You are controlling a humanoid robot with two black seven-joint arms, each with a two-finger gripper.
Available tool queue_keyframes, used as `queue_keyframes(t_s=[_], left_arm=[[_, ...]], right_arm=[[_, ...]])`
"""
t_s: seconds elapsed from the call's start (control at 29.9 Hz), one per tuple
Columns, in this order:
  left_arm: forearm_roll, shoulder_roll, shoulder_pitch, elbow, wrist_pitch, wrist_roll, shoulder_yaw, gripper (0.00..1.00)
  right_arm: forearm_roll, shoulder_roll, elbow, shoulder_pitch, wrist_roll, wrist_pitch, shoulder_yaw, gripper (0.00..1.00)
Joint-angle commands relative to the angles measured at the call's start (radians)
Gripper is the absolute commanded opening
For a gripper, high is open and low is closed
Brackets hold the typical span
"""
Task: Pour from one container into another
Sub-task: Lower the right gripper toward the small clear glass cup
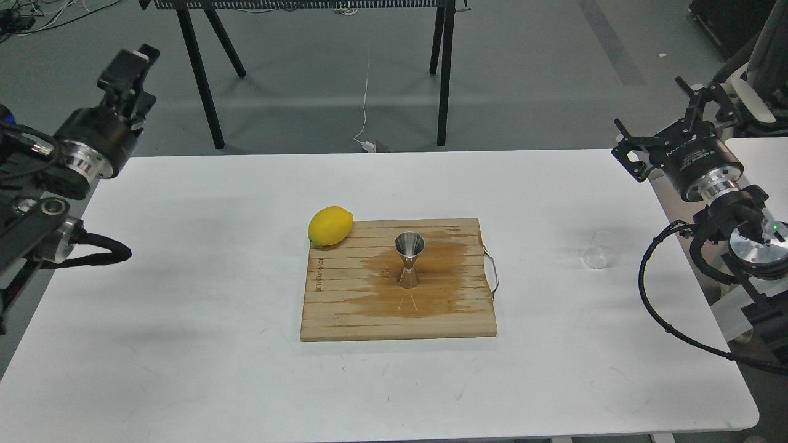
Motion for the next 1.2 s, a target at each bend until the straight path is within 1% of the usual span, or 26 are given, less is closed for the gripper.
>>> queue_keyframes(t_s=[0.0, 0.1, 0.17, 0.23, 0.5, 0.63, 0.7, 0.77, 0.97, 1.1, 1.17], left_arm=[[-0.264, -0.005, -0.073, 0.105, -0.124, 0.021, -0.007, 0.99], [-0.374, -0.042, -0.128, 0.238, -0.228, 0.024, -0.002, 0.99], [-0.403, -0.062, -0.142, 0.286, -0.299, 0.03, -0.007, 0.99], [-0.418, -0.066, -0.142, 0.306, -0.34, 0.032, -0.01, 0.99], [-0.415, -0.118, -0.127, 0.308, -0.339, 0.02, 0.002, 0.99], [-0.418, -0.122, -0.125, 0.308, -0.291, 0.018, 0.001, 0.99], [-0.417, -0.122, -0.127, 0.308, -0.285, 0.018, 0.001, 0.99], [-0.418, -0.122, -0.127, 0.306, -0.285, 0.018, 0.002, 0.99], [-0.417, -0.12, -0.128, 0.297, -0.28, 0.018, 0.004, 0.99], [-0.414, -0.118, -0.128, 0.295, -0.282, 0.018, 0.004, 0.99], [-0.414, -0.114, -0.127, 0.282, -0.285, 0.016, 0.004, 0.99]], right_arm=[[0.004, -0.039, 0.076, -0.056, 0.0, -0.007, 0.017, 0.99], [0.01, -0.085, 0.163, -0.133, 0.0, -0.007, 0.055, 0.99], [0.016, -0.097, 0.206, -0.196, 0.0, -0.002, 0.103, 0.99], [0.016, -0.099, 0.229, -0.262, -0.001, 0.004, 0.151, 0.99], [0.055, -0.076, 0.294, -0.509, 0.009, 0.008, 0.279, 0.99], [0.153, -0.025, 0.303, -0.596, 0.008, 0.002, 0.312, 0.99], [0.191, 0.01, 0.3, -0.609, 0.008, -0.009, 0.312, 0.99], [0.213, 0.057, 0.3, -0.61, 0.008, -0.051, 0.312, 0.99], [0.214, 0.205, 0.297, -0.593, 0.009, -0.26, 0.316, 0.99], [0.214, 0.275, 0.28, -0.57, 0.014, -0.334, 0.316, 0.99], [0.214, 0.306, 0.26, -0.567, 0.012, -0.335, 0.316, 0.99]])
